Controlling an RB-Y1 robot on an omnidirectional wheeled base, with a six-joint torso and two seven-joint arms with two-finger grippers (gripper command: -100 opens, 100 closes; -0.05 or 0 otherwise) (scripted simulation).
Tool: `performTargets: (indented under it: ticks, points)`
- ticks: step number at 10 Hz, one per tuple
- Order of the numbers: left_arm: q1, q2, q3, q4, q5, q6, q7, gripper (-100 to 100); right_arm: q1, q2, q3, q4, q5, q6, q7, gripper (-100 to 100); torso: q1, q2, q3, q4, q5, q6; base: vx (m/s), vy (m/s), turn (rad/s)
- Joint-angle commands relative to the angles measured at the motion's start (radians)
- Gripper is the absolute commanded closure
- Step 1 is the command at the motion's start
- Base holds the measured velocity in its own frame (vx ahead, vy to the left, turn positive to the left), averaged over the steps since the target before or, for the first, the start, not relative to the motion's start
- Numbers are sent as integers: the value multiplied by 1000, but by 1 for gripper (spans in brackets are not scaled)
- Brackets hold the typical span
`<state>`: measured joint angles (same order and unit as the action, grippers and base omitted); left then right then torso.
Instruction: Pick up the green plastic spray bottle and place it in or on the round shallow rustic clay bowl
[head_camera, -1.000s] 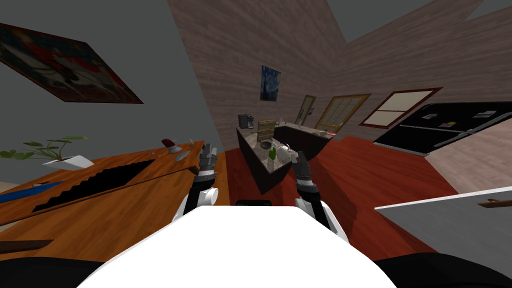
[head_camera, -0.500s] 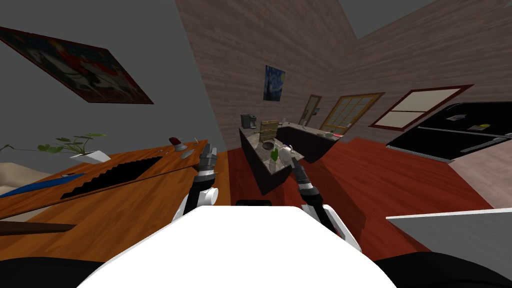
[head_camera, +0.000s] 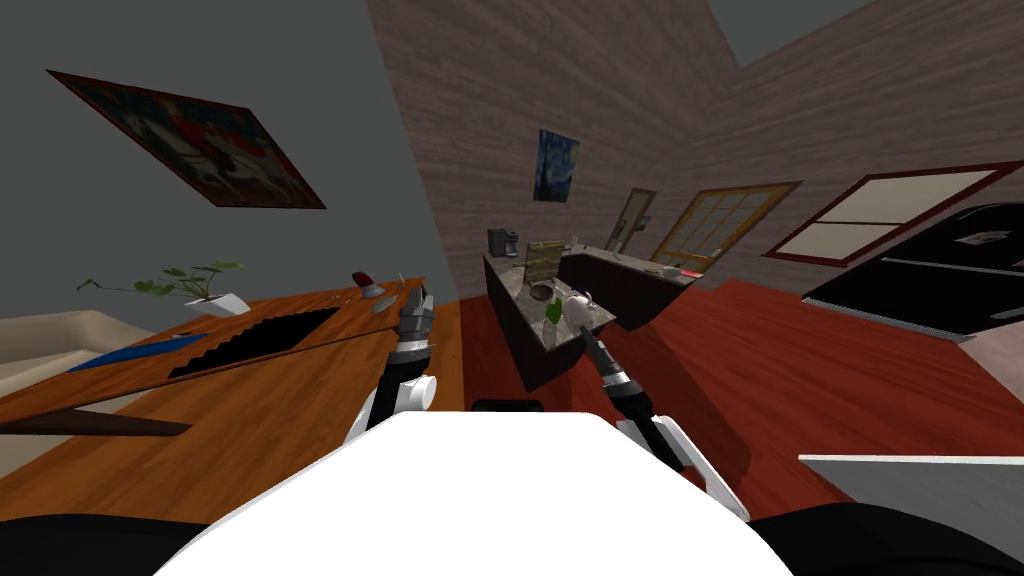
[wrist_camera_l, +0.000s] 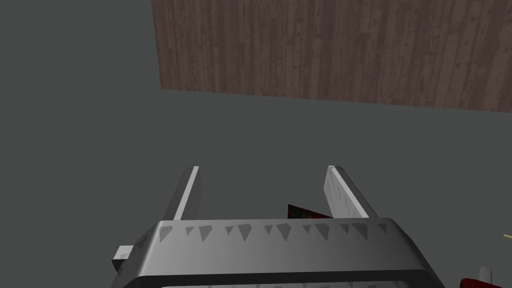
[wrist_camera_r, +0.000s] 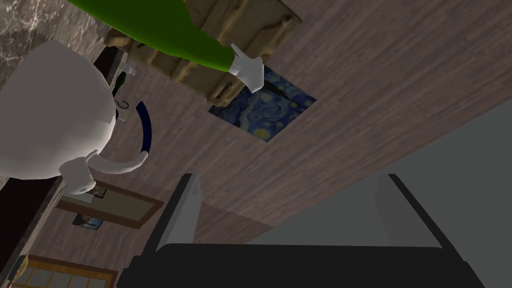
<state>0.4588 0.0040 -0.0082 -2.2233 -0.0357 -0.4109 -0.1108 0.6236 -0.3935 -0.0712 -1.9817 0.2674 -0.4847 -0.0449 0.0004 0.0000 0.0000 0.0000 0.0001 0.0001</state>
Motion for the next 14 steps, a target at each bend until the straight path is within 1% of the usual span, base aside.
performTargets:
  ticks: [1, 4, 7, 10, 14]
  points:
    - [0, 0, 0, 0, 0, 0, 0, 0, 6, -38, -8, 29, 21, 9, 6, -100, 0, 0, 0, 0, 0, 0, -4, 15, 76]
    - [0, 0, 0, 0, 0, 0, 0, 0, 4, -100, -15, 78, 56, 29, 21, -100, 0, 0, 0, 0, 0, 0, -5, 19, 80]
    - [0, 0, 0, 0, 0, 0, 0, 0, -8, -163, -19, 123, 86, 46, 40, -100, 1, 0, 0, 0, 0, 0, -1, 30, 79]
    - [0, 0, 0, 0, 0, 0, 0, 0, -28, -235, -20, 167, 113, 64, 64, -100, 1, -1, 0, 0, 0, 0, 6, 29, 74]
    - [0, 0, 0, 0, 0, 0, 0, 0, -68, -340, -21, 228, 148, 88, 106, -100, 2, -2, -1, 0, 0, 0, 20, 34, 95]
